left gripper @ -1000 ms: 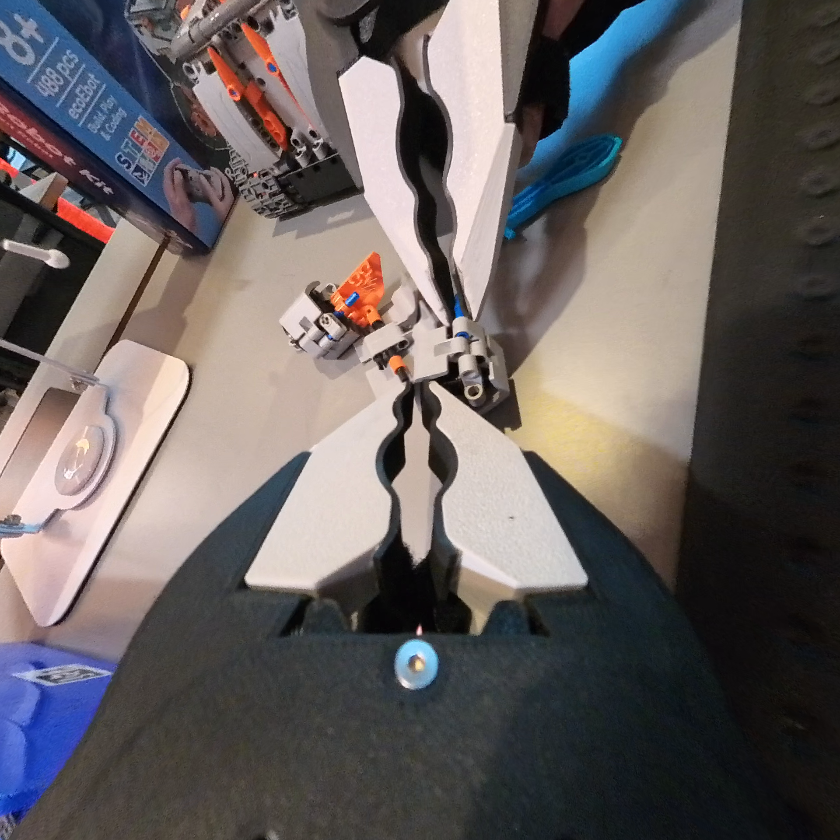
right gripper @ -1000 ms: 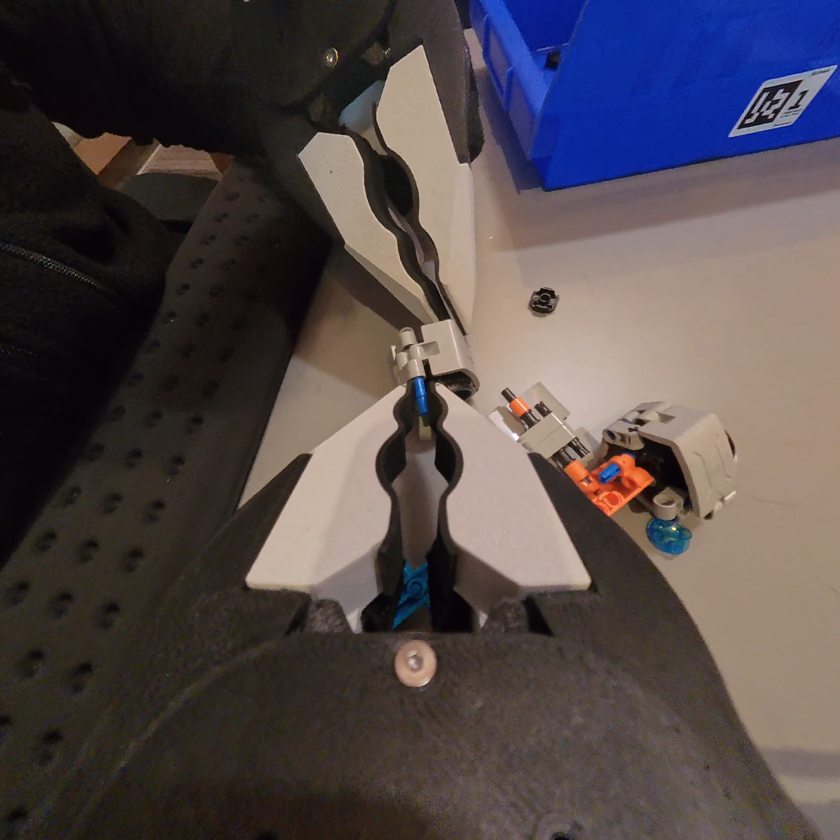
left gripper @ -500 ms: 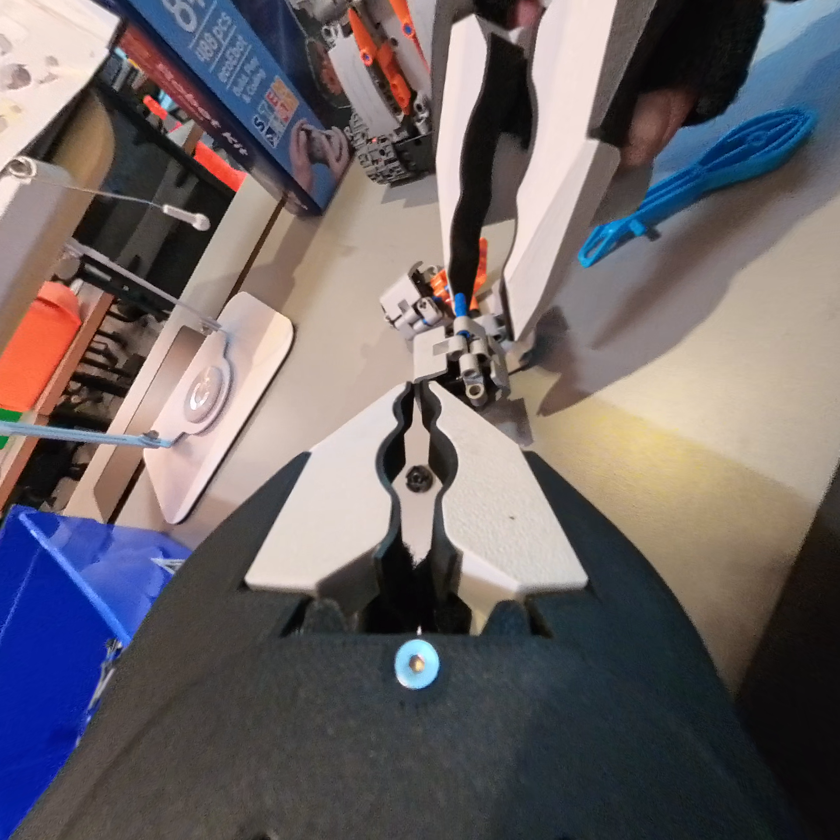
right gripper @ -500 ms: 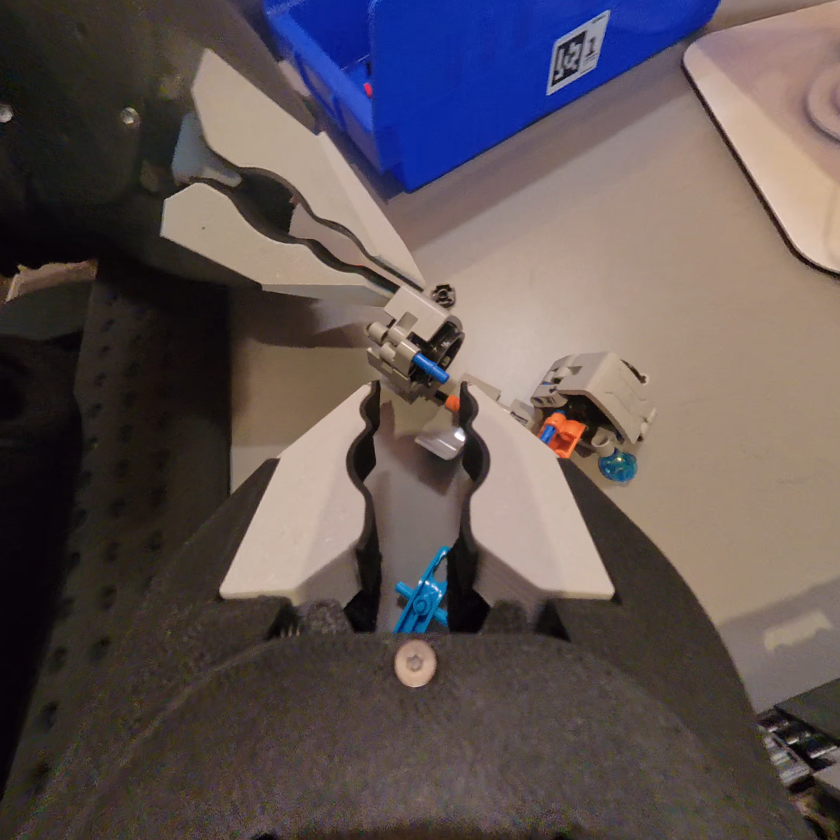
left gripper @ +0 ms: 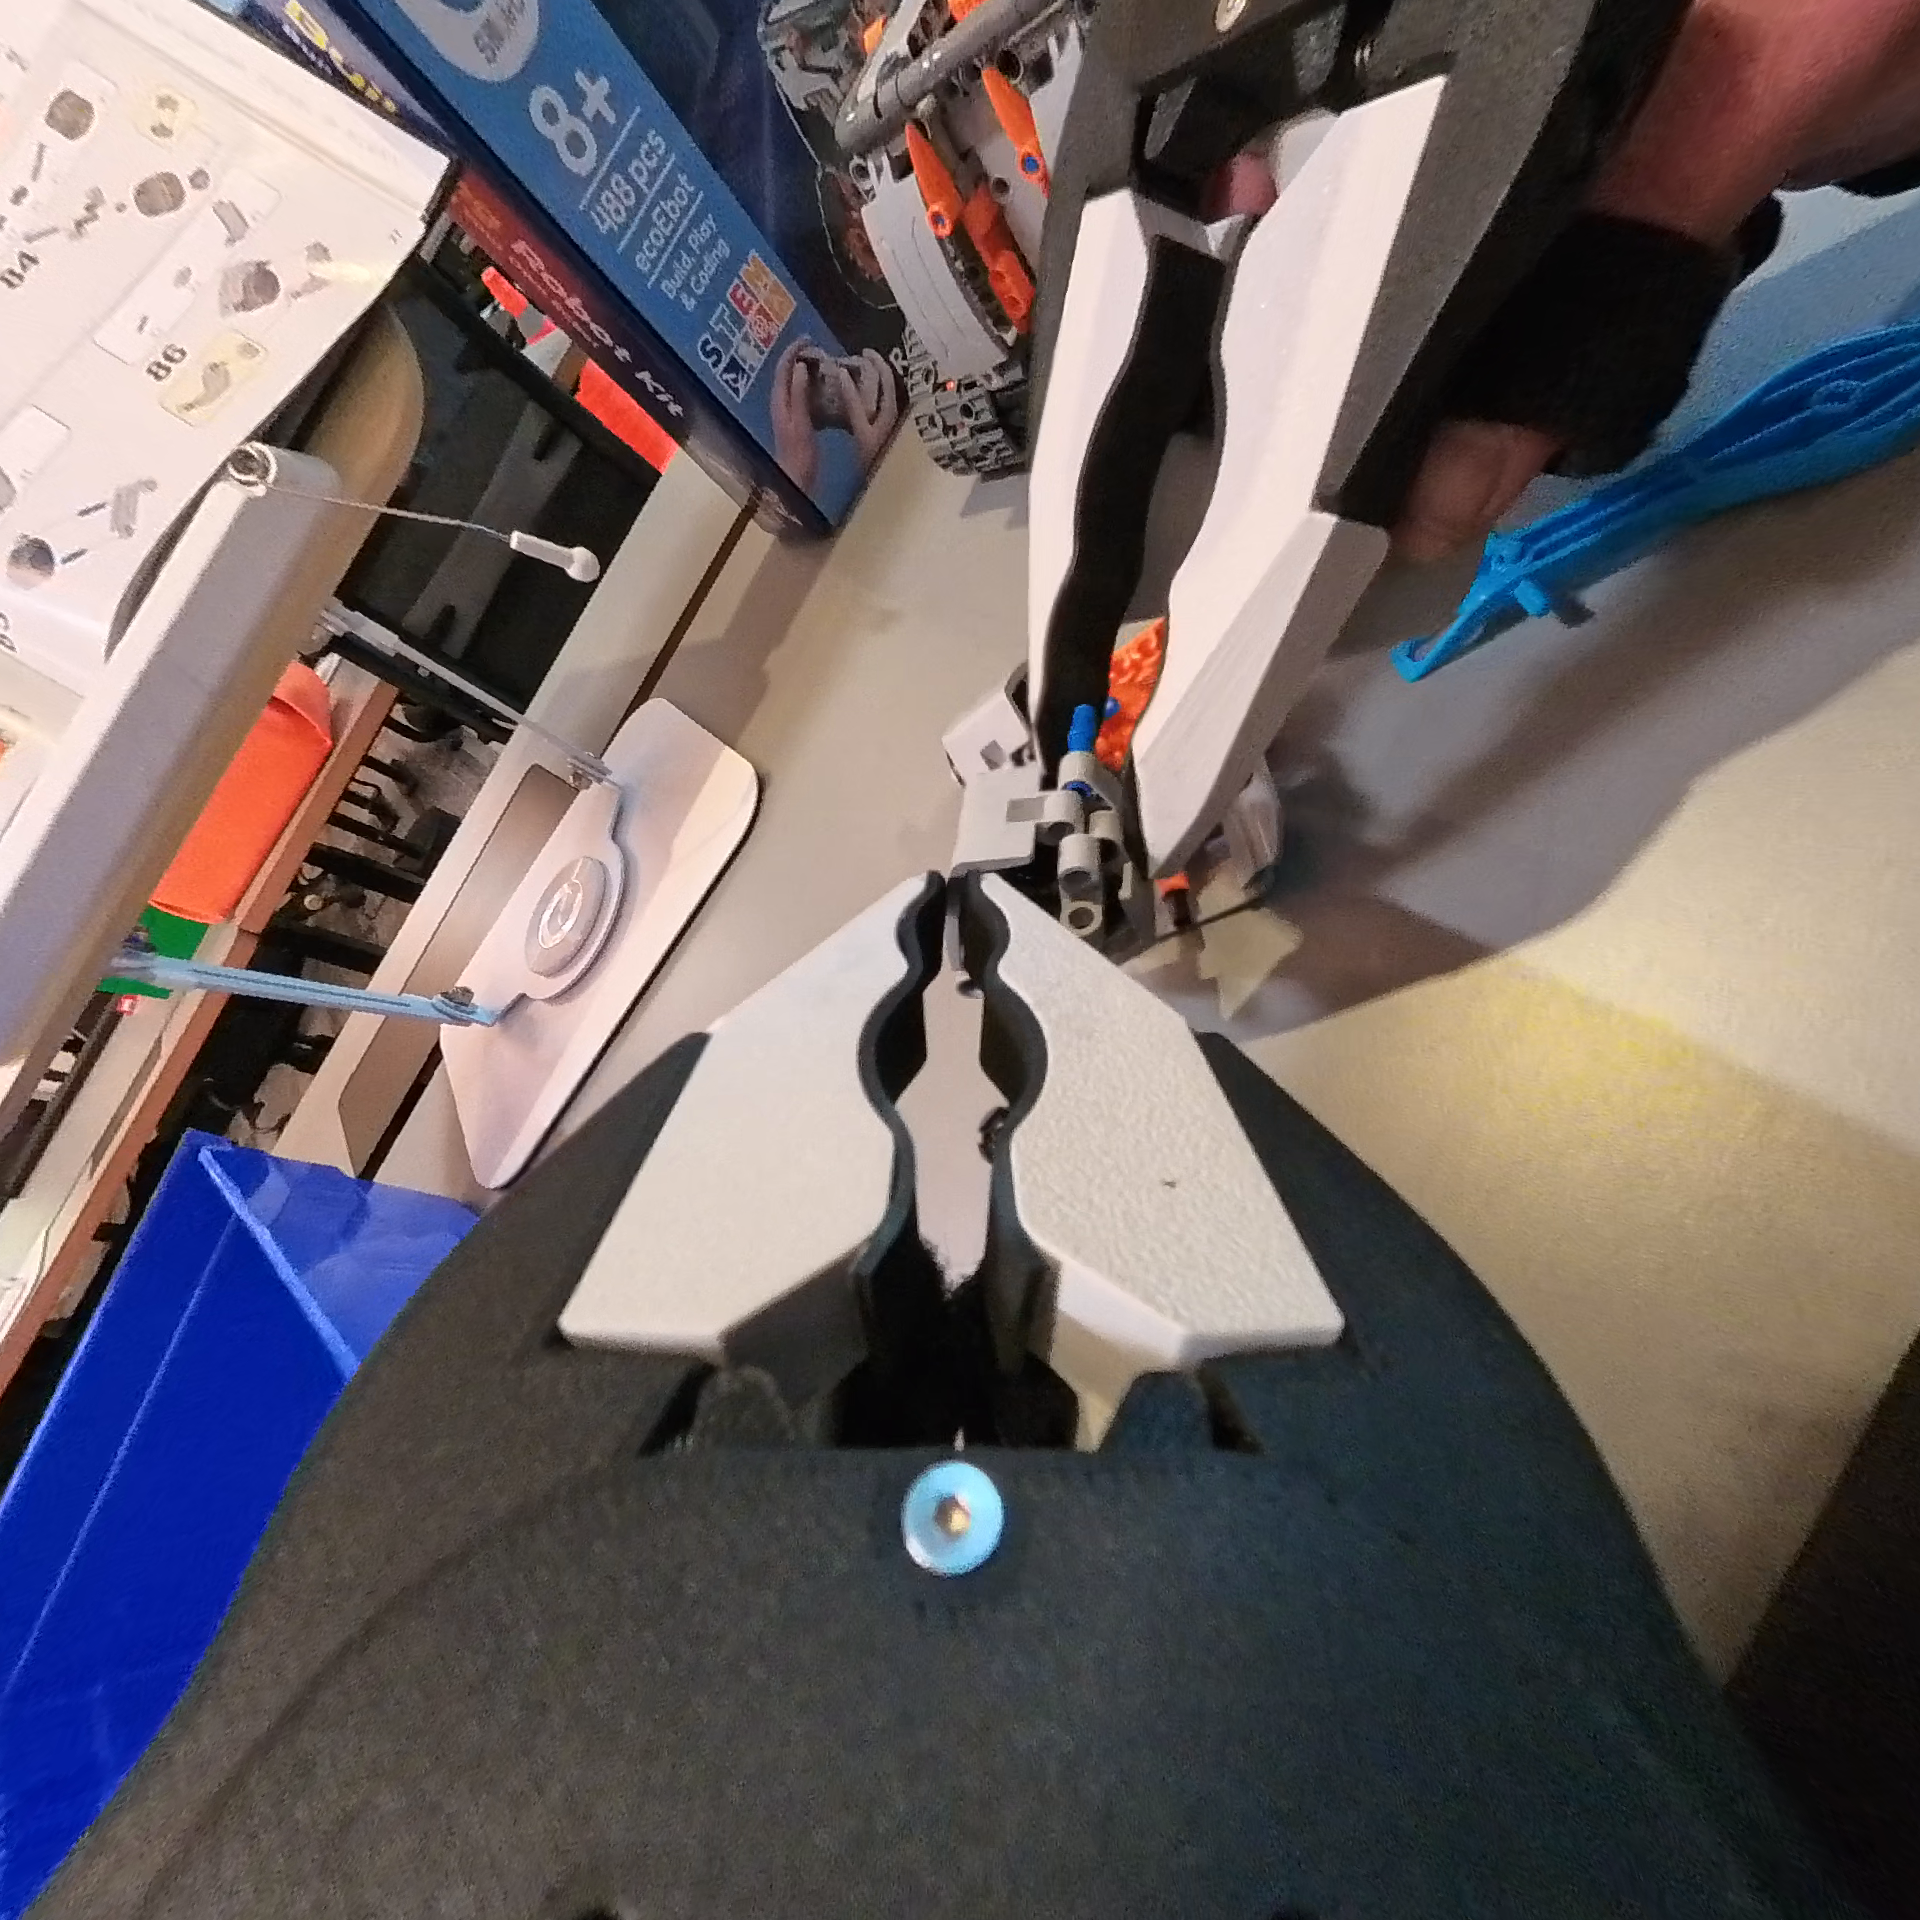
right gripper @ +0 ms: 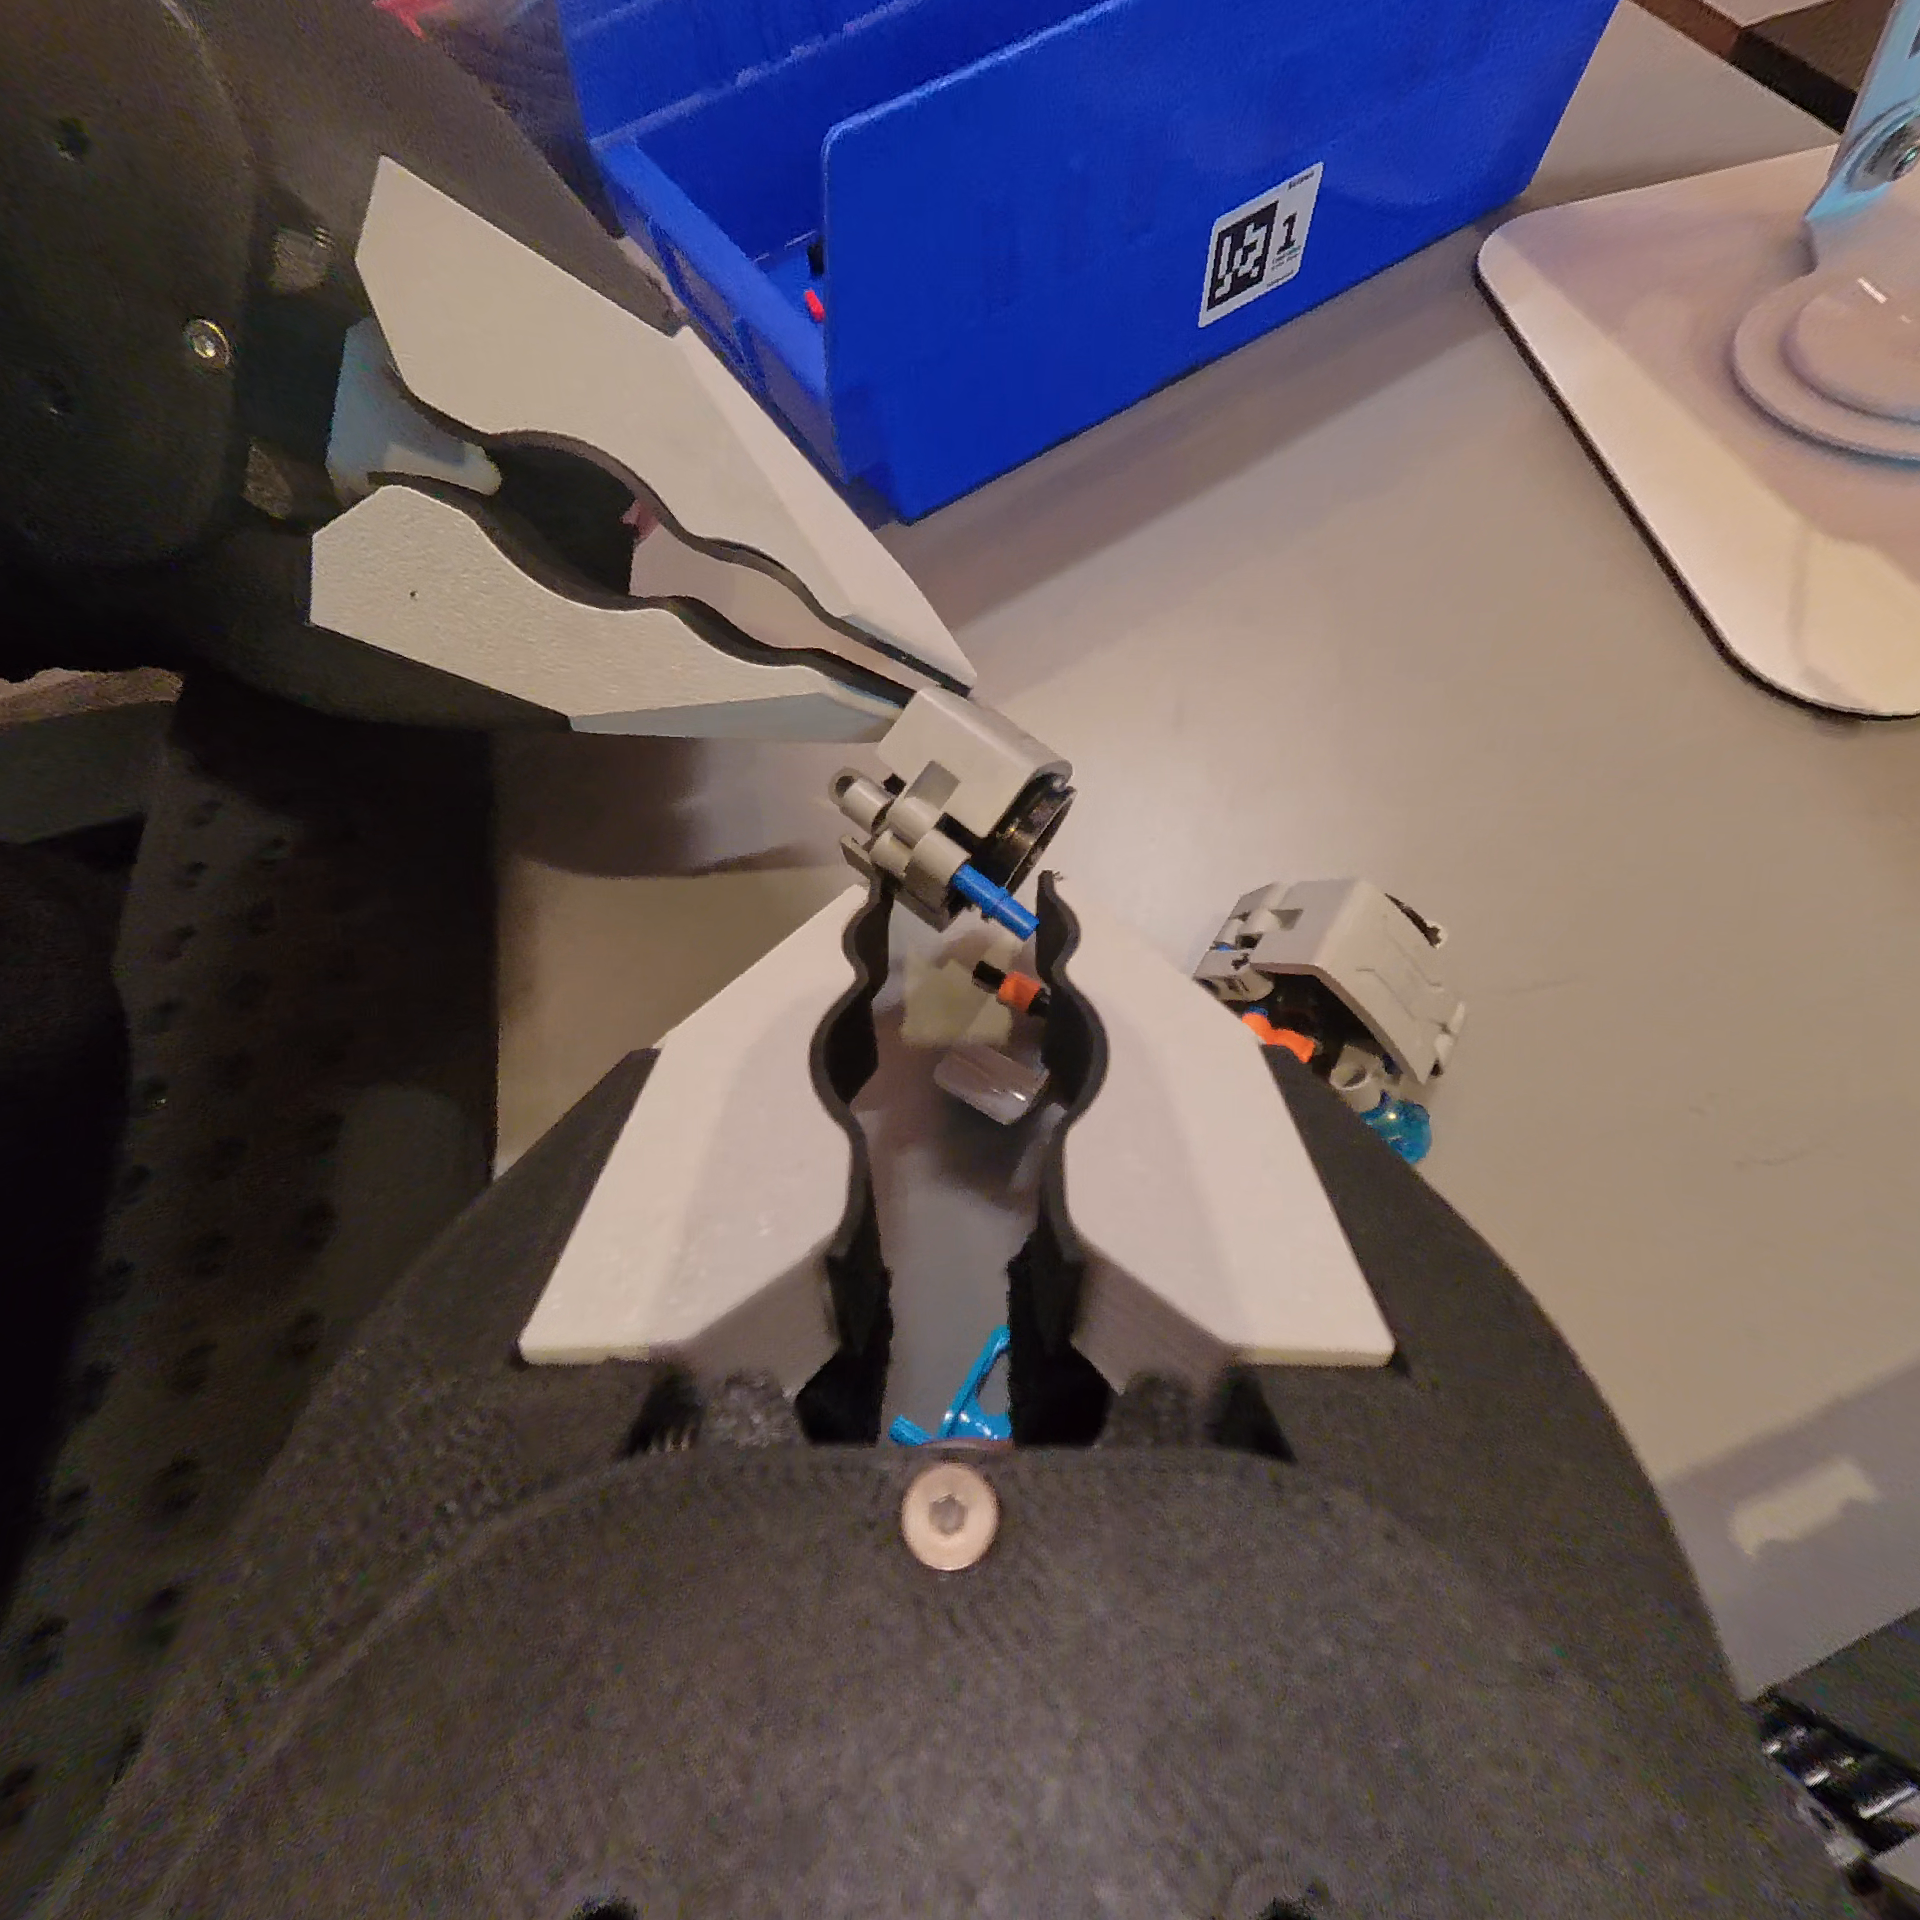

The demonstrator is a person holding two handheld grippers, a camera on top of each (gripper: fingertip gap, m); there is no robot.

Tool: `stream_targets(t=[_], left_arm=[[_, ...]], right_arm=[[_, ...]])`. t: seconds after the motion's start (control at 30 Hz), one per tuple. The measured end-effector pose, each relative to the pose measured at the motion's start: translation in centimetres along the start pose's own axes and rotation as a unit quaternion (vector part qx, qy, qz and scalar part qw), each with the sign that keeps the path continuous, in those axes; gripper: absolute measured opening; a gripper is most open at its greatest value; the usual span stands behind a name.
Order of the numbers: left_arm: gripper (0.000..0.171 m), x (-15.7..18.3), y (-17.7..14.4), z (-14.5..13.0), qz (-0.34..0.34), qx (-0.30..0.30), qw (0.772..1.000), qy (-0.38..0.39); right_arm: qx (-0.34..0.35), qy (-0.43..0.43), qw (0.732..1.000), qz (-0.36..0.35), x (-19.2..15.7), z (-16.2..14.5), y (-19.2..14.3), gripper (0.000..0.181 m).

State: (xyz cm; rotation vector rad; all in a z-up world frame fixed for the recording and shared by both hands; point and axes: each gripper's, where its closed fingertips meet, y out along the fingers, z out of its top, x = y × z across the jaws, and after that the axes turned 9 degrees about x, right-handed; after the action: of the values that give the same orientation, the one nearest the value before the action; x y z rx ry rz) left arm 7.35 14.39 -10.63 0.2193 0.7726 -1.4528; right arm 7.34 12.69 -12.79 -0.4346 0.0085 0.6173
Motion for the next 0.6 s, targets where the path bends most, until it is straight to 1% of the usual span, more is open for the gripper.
stream_targets(t=[0.17,0.27,0.33,0.4,0.47,0.6], left_arm=[[0.001,0.4,-0.2,0.1,-0.006,0.007,1.0,0.006],[0.002,0.3,-0.8,0.3,-0.021,0.027,0.999,-0.022],[0.002,0.4,-1.0,0.2,-0.033,0.028,0.998,-0.041],[0.003,0.9,-1.4,0.2,-0.06,0.035,0.996,-0.051],[0.003,1.7,-1.8,-0.2,-0.085,0.029,0.994,-0.069],[0.006,3.3,-2.8,-1.4,-0.12,0.021,0.99,-0.076]], right_arm=[[-0.008,-0.007,1.0,0.016,-0.1,-0.4,0.1,0.021],[0.002,-0.013,0.999,0.045,-0.9,0.0,-0.1,0.019],[-0.004,-0.005,0.998,0.068,-1.5,-0.2,-0.1,0.016],[-0.02,0.012,0.995,0.097,-2.3,-0.9,0.0,0.011],[-0.033,0.016,0.993,0.112,-2.9,-1.5,0.2,0.011],[-0.071,-0.032,0.99,0.114,-3.7,-2.7,0.6,0.011]])
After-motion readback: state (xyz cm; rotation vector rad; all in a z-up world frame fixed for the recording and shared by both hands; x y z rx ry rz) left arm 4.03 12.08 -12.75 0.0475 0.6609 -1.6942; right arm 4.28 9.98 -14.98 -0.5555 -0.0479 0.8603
